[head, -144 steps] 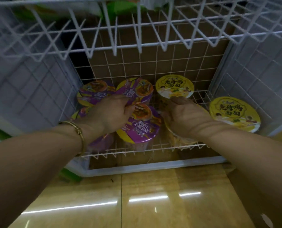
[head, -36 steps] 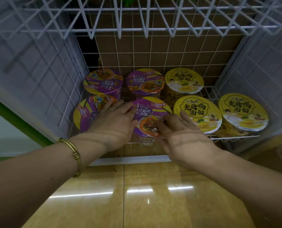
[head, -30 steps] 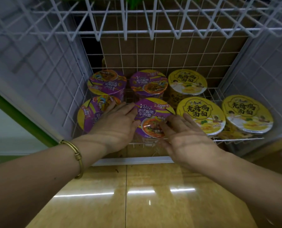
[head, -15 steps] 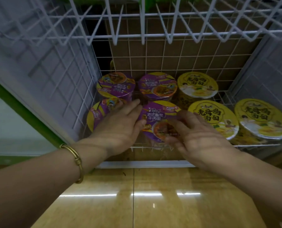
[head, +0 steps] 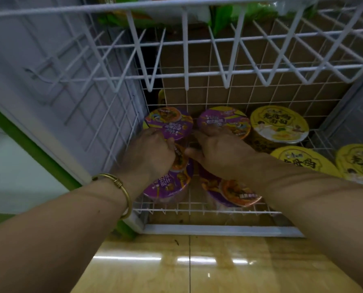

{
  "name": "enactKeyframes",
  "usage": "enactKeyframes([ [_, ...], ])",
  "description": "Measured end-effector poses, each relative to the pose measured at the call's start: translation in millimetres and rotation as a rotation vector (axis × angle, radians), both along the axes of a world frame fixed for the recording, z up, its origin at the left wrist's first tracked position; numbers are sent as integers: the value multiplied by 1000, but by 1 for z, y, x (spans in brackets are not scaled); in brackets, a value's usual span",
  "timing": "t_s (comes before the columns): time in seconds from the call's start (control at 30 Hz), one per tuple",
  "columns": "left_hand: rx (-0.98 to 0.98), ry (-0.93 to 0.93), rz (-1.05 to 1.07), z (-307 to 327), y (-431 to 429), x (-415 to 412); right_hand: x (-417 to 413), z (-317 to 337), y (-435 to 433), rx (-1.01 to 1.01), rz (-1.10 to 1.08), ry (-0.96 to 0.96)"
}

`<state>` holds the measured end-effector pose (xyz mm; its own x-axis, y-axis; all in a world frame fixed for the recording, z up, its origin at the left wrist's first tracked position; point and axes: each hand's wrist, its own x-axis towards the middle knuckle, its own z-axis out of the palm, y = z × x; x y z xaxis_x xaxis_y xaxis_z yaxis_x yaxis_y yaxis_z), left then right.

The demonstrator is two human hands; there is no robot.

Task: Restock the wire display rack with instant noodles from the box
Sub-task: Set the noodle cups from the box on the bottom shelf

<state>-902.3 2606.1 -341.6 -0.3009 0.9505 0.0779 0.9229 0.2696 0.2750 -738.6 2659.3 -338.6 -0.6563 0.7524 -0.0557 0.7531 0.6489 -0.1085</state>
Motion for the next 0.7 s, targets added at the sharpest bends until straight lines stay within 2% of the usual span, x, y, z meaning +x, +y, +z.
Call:
enactKeyframes([
  [0.07,0,-21,-19,1,1,-2,-8,-4,13,-15,-16,-22],
  [0.13,58,-66,-131,9,-2,-1,-13,-7,19,-28,-14,-44],
  [0.17,92,-6,-159,10,1,-6,-15,-9,20,-30,-5,-58],
  [0.23,-46,41,-102,5,5,-6,-18,-13,21,-32,19,-85],
  [0.33,-115,-32,-21,-2,9,-2,-18,-16,22,-51,27,-81],
  [0.4,-46,11,-48,-15,6,-6,-19,-16,23,-62,23,-57],
  [0.47,-13,65,18,-15,8,-8,-19,-14,21,-63,26,-48],
  [0.6,-112,229,-75,-6,12,-2,-18,-17,9,32,65,-14],
  [0.67,-157,212,16,-7,19,-5,-17,-20,2,28,83,25],
  [0.7,-187,265,34,-10,20,-6,-17,-21,0,22,97,48],
])
